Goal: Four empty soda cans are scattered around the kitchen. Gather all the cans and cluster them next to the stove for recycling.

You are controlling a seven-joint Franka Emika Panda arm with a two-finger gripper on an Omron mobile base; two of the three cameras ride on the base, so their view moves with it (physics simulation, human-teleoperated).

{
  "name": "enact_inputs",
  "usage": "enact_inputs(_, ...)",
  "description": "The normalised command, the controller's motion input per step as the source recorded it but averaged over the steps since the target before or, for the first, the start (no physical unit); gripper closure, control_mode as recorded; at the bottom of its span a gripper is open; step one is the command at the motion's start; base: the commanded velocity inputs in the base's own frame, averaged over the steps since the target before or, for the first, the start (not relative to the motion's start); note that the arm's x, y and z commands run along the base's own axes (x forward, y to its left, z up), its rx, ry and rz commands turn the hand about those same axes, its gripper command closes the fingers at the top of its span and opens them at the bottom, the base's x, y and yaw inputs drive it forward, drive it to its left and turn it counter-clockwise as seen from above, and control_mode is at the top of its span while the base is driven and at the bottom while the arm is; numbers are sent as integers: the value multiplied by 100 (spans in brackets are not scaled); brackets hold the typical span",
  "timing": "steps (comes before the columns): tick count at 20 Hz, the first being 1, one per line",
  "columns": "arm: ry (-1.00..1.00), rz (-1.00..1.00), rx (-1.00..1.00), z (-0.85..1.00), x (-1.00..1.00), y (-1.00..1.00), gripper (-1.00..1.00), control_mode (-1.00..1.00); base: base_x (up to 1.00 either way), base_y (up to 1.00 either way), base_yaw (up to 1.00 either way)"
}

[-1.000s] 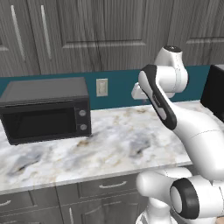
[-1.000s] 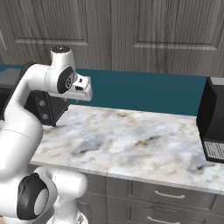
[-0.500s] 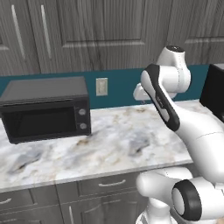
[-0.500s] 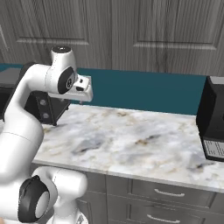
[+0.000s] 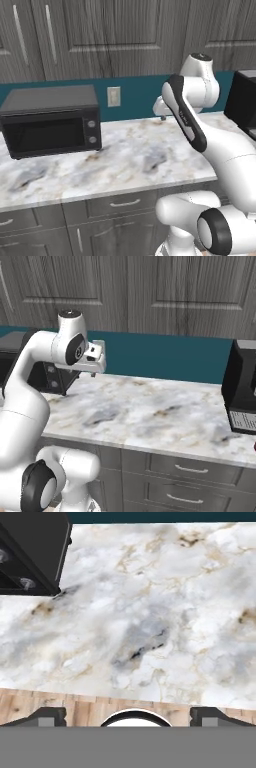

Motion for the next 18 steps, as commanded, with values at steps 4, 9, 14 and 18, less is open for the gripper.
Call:
enact_inputs(4, 0, 0, 0, 0, 0, 0, -100, 100, -24, -45, 0)
enact_inputs(9, 0, 0, 0, 0, 0, 0, -100, 100, -48, -52, -2)
enact_inputs(14, 0, 0, 0, 0, 0, 0, -100, 100, -49, -55, -4)
enact_inputs(18, 0, 0, 0, 0, 0, 0, -100, 100, -31, -64, -5)
